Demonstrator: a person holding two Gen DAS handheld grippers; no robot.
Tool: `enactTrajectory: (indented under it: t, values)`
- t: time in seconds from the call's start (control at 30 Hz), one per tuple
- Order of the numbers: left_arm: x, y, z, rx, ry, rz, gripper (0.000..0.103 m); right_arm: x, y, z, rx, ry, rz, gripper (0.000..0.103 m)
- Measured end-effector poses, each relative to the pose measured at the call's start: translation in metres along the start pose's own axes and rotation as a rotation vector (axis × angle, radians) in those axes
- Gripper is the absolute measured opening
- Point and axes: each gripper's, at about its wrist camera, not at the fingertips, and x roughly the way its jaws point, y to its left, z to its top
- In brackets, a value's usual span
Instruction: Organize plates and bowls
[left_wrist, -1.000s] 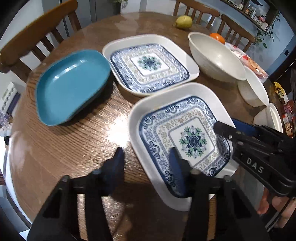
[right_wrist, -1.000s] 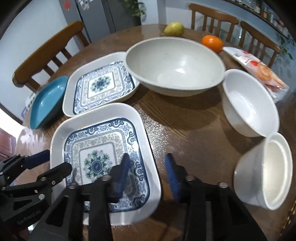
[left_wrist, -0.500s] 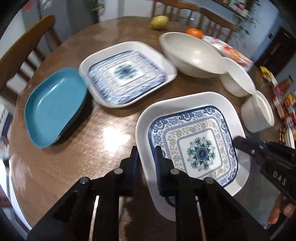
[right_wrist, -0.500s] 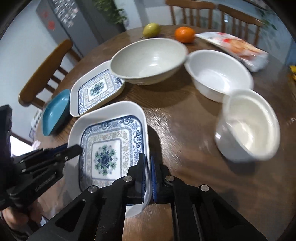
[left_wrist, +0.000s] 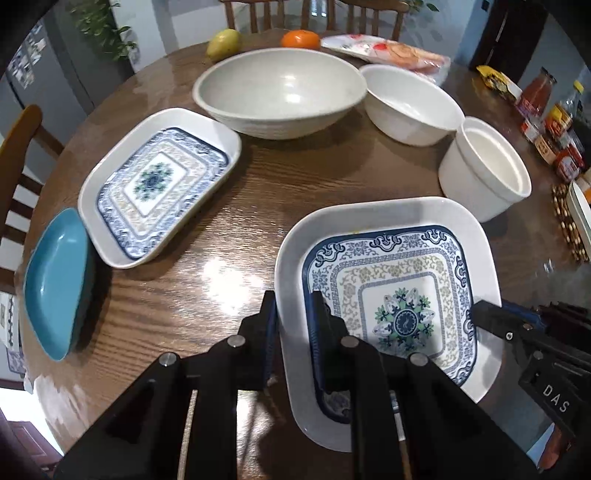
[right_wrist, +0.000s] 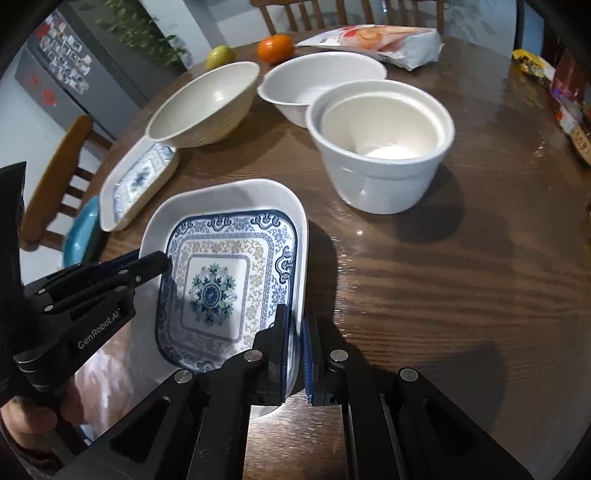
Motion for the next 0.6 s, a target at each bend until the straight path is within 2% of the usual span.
enactTrajectory:
  t: [0.07,0.13,0.2,0.23,0.4,0.5,0.6]
  values:
    - [0.001,0.0,-0.001,-0.004,-0.009,0.015,0.021,0.0,0.0,0.0,-0.012,-0.003,-0.047,0.009]
    - [-0.003,0.004,-0.004,-0.018,-0.023,0.02,0.036,-0.005,-0.002,0.001,-0.012,-0.027,-0.078,0.01]
    - [-0.011,0.013,-0.006,-0.042,-0.046,0.023,0.06,-0.012,-0.003,0.002,-0.015,-0.055,-0.088,0.016]
    - [-0.018,0.021,-0.009,-0.062,-0.067,0.029,0.063,-0.015,-0.004,0.002,-0.017,-0.064,-0.092,0.018]
    - [-0.041,0.06,-0.026,-0.162,-0.112,0.049,0.065,-0.029,-0.007,0.003,-0.021,-0.098,-0.041,0.038]
    - [-0.048,0.081,-0.035,-0.226,-0.125,0.062,0.065,-0.032,-0.001,0.004,-0.038,-0.109,-0.003,0.038]
    - [-0.053,0.104,-0.04,-0.317,-0.12,0.028,0.065,-0.032,0.011,0.01,-0.063,-0.108,0.051,0.039]
